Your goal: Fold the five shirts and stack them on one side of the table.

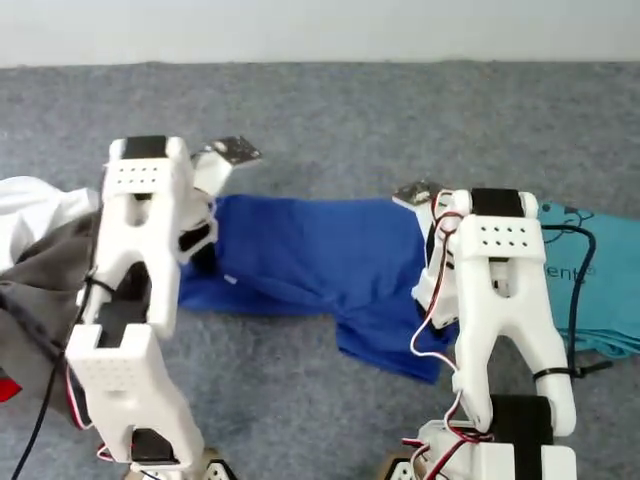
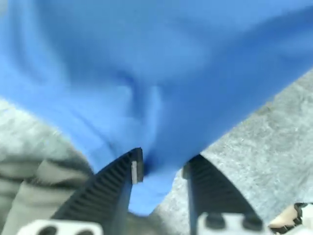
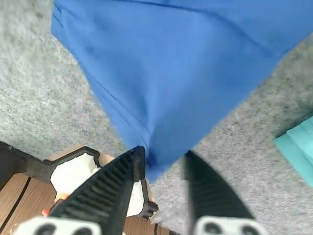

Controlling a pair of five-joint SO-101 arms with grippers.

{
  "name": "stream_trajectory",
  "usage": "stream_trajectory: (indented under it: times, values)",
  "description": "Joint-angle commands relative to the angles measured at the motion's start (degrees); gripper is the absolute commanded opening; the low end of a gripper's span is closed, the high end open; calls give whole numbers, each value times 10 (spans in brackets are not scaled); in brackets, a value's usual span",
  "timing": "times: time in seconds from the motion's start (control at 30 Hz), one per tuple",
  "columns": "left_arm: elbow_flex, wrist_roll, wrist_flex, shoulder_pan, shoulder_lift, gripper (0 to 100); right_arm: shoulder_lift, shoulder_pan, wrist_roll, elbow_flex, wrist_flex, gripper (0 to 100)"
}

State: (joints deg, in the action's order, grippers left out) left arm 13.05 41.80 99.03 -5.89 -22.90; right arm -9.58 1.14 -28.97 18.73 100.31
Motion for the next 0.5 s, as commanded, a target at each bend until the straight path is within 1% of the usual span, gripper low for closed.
stream_trajectory:
  times: [0.0,0.1,0.27,0.47]
  values:
    - [-7,-5,15,-20,72,190,-29,0,-7,-5,28,237]
    - [-20,-5,15,-30,124,211,-55,4,-11,-6,28,240]
    - [-29,-5,15,-33,203,215,-94,2,-11,-38,25,240]
    - [-25,-6,14,-28,249,210,-55,2,-8,-102,-25,240]
